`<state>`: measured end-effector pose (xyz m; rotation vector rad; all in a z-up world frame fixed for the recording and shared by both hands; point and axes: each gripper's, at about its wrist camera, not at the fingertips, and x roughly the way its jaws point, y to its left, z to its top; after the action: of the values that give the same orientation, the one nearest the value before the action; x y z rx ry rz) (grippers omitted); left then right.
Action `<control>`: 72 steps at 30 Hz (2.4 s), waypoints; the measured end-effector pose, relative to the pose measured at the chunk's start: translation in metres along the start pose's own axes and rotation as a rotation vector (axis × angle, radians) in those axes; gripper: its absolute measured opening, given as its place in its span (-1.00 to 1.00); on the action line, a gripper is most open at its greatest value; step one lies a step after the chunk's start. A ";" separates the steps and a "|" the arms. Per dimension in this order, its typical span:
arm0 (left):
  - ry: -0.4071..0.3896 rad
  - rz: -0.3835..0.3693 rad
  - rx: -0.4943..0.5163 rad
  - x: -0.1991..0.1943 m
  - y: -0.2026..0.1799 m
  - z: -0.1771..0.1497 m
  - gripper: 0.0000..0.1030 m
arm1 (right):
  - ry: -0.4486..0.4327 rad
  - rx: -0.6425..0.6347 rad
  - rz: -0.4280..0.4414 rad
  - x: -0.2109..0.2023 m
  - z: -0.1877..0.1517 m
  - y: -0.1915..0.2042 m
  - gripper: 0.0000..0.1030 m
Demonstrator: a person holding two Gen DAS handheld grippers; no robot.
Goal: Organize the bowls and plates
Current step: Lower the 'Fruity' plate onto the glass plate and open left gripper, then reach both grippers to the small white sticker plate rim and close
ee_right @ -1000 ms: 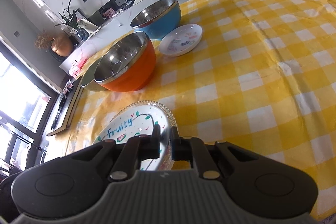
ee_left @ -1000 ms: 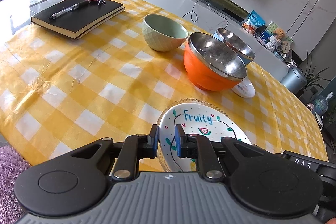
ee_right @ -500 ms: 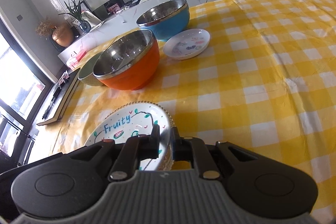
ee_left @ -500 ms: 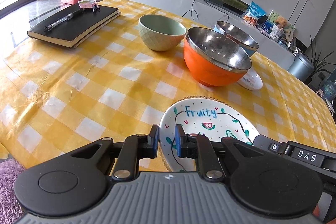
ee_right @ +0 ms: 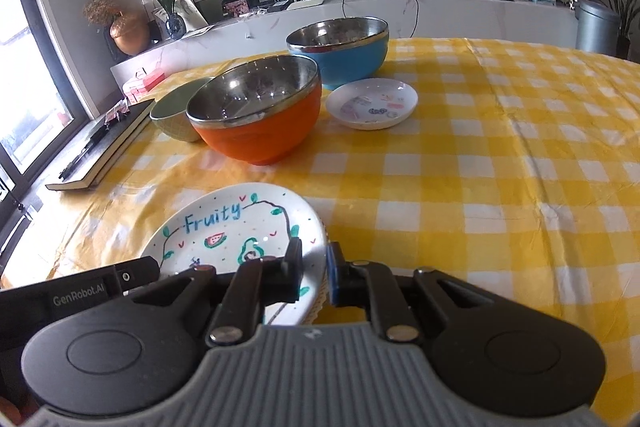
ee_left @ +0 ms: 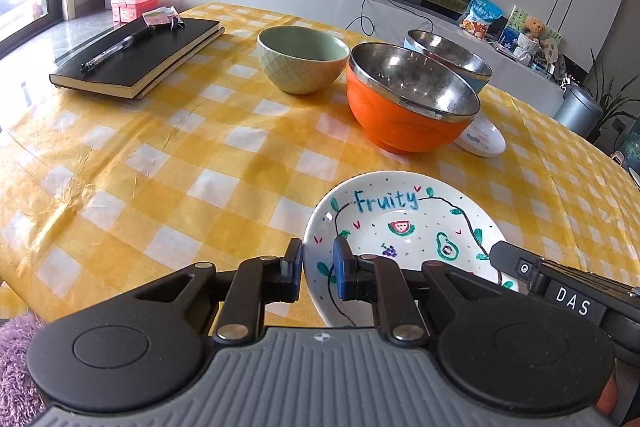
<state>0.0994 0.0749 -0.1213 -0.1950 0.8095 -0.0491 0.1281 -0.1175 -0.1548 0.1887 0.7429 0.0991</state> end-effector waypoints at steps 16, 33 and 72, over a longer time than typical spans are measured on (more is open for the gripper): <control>-0.028 0.046 0.131 -0.002 -0.014 -0.003 -0.65 | 0.004 -0.194 -0.079 0.006 -0.007 0.021 -0.69; -0.066 0.094 0.305 -0.013 -0.034 0.000 -0.39 | -0.032 -0.252 -0.091 -0.006 -0.005 0.027 -0.27; 0.030 -0.021 -0.085 0.099 -0.136 0.078 -0.56 | -0.009 0.152 -0.003 0.078 0.111 -0.116 -0.61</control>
<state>0.2284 -0.0585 -0.1135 -0.2836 0.8402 -0.0372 0.2633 -0.2339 -0.1499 0.3326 0.7417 0.0385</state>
